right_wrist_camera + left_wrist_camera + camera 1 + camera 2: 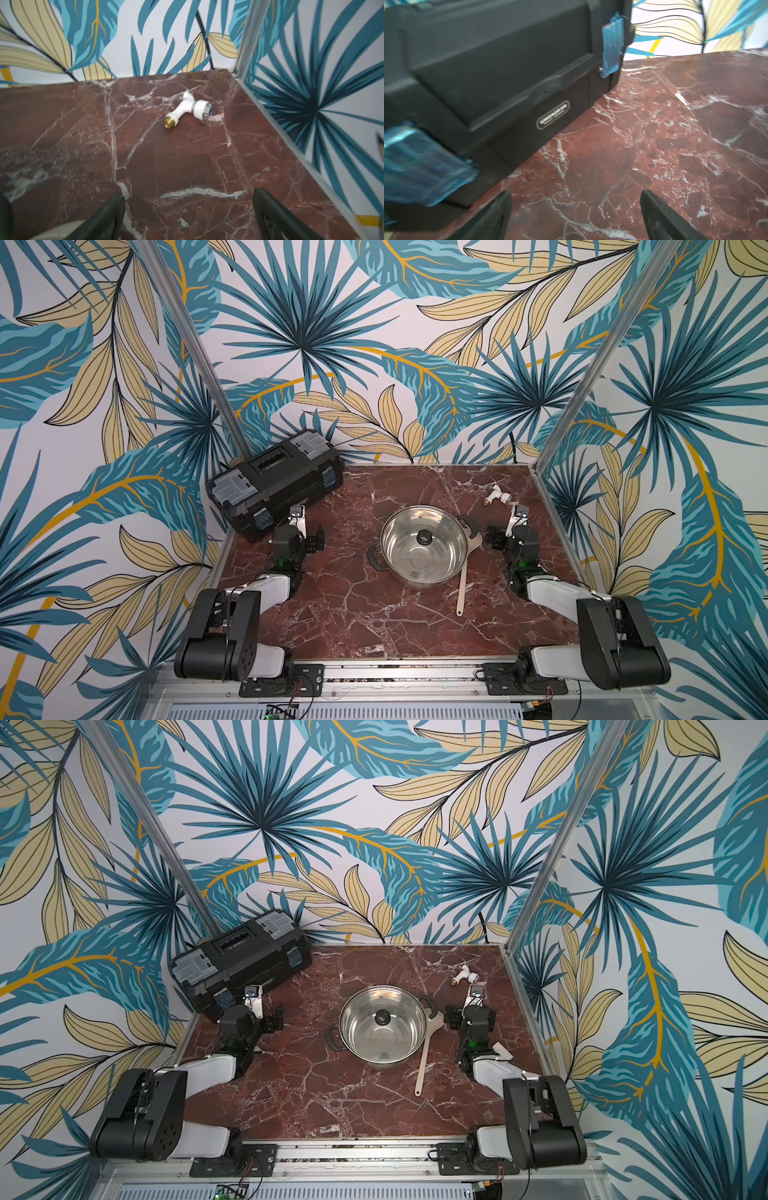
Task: Stir the soup with a spoon
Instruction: Pick up the lid from the pan.
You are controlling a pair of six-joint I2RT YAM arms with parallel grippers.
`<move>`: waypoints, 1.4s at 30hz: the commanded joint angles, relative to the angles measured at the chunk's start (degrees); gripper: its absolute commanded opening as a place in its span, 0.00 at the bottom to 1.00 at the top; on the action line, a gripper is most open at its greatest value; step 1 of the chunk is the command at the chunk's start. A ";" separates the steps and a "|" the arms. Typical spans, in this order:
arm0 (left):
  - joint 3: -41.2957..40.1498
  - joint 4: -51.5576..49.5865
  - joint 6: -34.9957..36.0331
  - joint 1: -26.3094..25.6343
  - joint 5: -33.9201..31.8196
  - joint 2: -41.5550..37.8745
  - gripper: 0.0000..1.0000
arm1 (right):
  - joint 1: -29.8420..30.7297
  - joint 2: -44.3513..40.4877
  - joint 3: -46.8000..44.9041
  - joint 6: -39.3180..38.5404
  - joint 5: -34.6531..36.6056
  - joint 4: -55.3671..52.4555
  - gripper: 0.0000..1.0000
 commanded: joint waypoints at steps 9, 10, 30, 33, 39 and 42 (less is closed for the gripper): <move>18.66 -43.15 -20.64 -2.85 -1.33 -11.32 1.00 | -0.41 -14.28 19.13 17.87 1.41 -52.36 0.99; 20.79 -47.28 -22.31 -3.16 1.39 -11.22 1.00 | -0.42 -14.72 20.14 18.57 -0.90 -54.85 0.99; 66.90 -80.72 -22.86 -41.90 0.69 16.68 0.90 | 1.41 -24.76 28.03 22.28 -19.55 -74.45 0.96; 72.76 -83.60 -22.45 -44.21 -1.81 22.45 0.85 | 1.55 -26.02 28.39 22.54 -20.18 -75.86 0.96; 80.84 -86.85 -21.39 -47.06 -3.16 29.87 0.75 | 1.63 -28.64 28.36 23.06 -20.50 -77.93 0.96; 82.26 -87.31 -21.32 -47.41 -3.47 31.58 0.72 | 1.63 -29.15 28.14 23.02 -20.47 -78.30 0.96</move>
